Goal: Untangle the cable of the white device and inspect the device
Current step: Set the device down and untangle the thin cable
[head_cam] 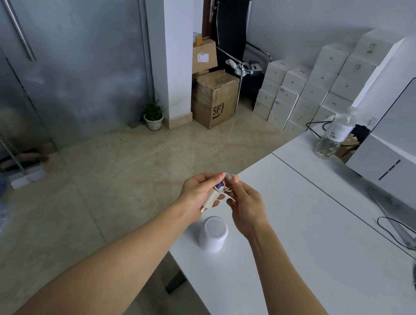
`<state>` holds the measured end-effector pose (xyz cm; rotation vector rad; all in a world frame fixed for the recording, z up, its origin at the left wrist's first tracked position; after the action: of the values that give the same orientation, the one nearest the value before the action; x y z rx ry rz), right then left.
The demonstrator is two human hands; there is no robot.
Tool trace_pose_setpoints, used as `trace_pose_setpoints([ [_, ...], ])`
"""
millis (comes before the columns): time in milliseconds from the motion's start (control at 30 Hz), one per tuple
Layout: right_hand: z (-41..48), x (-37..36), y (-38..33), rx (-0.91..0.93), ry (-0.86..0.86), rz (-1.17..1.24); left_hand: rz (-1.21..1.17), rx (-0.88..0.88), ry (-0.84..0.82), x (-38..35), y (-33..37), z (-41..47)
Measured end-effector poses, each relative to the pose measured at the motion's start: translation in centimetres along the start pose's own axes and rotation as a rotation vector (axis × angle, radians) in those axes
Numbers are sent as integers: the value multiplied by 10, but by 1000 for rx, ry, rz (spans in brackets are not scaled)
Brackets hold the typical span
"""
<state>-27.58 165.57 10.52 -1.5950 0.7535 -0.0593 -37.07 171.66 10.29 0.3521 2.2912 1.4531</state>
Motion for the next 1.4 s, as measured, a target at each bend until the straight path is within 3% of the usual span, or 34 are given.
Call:
trace_pose_setpoints([
  [400, 0, 4, 18, -336, 133, 302, 154, -20, -61, -2, 1, 4],
  [633, 1, 14, 20, -403, 200, 379, -7, 139, -361, -9, -6, -4],
  [833, -2, 16, 13, -368, 228, 469, -149, 133, -320, 2, -4, -3],
  [1167, -6, 26, 12, -313, 253, 554, -141, 102, -251, 10, 1, 3],
  [1400, -7, 43, -16, -3, 273, 392, -189, 78, -212, 15, 7, 4],
])
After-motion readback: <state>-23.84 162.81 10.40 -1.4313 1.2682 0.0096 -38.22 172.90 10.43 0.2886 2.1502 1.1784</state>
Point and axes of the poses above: each hand's wrist, its own z-axis towards the middle knuckle, its own x-axis out of the back of the hand, y = z × x, the point moved 9 cm from there along z, towards the middle knuckle, and after that the axes turned 5 degrees about z, right-handed, at the moved point
